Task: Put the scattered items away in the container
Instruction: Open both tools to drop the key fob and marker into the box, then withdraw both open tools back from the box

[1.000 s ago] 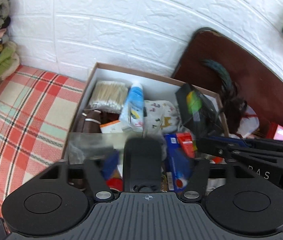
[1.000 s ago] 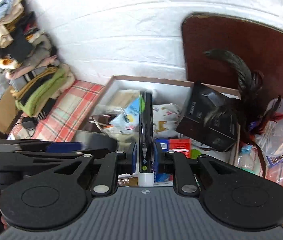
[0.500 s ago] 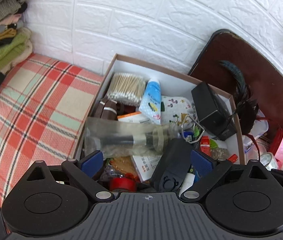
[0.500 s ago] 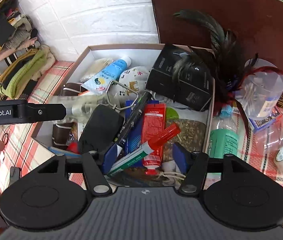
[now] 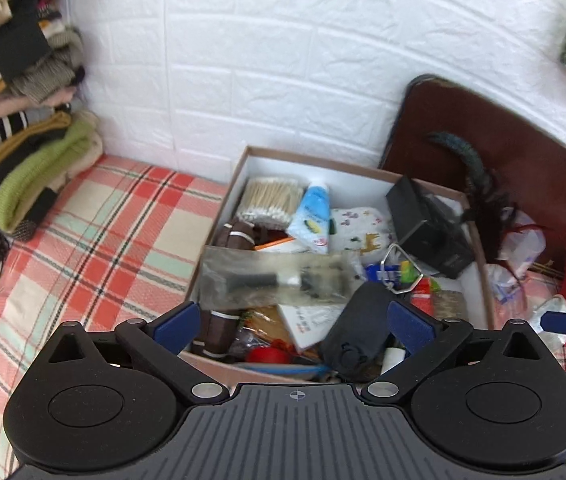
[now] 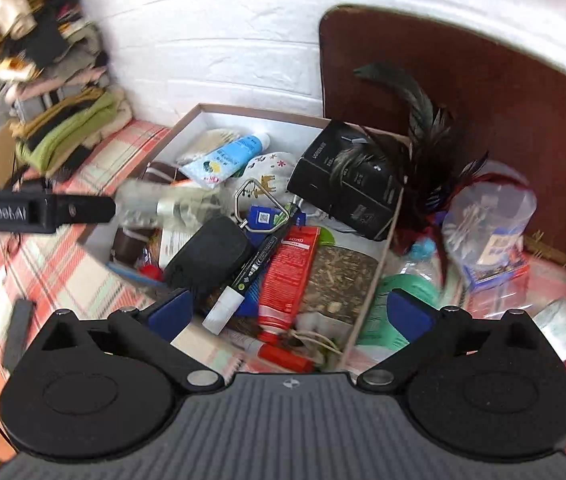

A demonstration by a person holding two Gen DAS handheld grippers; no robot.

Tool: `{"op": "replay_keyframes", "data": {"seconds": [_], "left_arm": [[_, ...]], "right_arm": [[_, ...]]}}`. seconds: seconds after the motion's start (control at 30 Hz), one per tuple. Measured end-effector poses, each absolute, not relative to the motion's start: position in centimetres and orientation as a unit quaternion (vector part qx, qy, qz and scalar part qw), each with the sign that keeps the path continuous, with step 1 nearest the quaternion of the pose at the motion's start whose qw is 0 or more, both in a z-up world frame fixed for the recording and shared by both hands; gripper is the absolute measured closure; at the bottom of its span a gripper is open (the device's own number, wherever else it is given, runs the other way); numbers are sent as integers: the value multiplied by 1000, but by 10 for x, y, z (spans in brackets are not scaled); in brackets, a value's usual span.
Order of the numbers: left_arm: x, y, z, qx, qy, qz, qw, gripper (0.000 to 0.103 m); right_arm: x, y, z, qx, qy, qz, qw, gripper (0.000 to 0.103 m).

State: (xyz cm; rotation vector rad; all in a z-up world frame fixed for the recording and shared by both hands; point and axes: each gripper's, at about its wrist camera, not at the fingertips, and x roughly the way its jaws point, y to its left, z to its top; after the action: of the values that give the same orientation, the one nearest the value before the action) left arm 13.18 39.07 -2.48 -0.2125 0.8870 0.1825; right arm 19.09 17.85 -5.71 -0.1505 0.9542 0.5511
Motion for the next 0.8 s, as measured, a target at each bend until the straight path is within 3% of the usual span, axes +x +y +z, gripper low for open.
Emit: {"op": "replay_keyframes", "data": {"seconds": [0.8], "left_arm": [[64,309,-1,-61,440,98,890,0]], "right_arm": [[116,124,-14,-90,403,312,855,0]]}}
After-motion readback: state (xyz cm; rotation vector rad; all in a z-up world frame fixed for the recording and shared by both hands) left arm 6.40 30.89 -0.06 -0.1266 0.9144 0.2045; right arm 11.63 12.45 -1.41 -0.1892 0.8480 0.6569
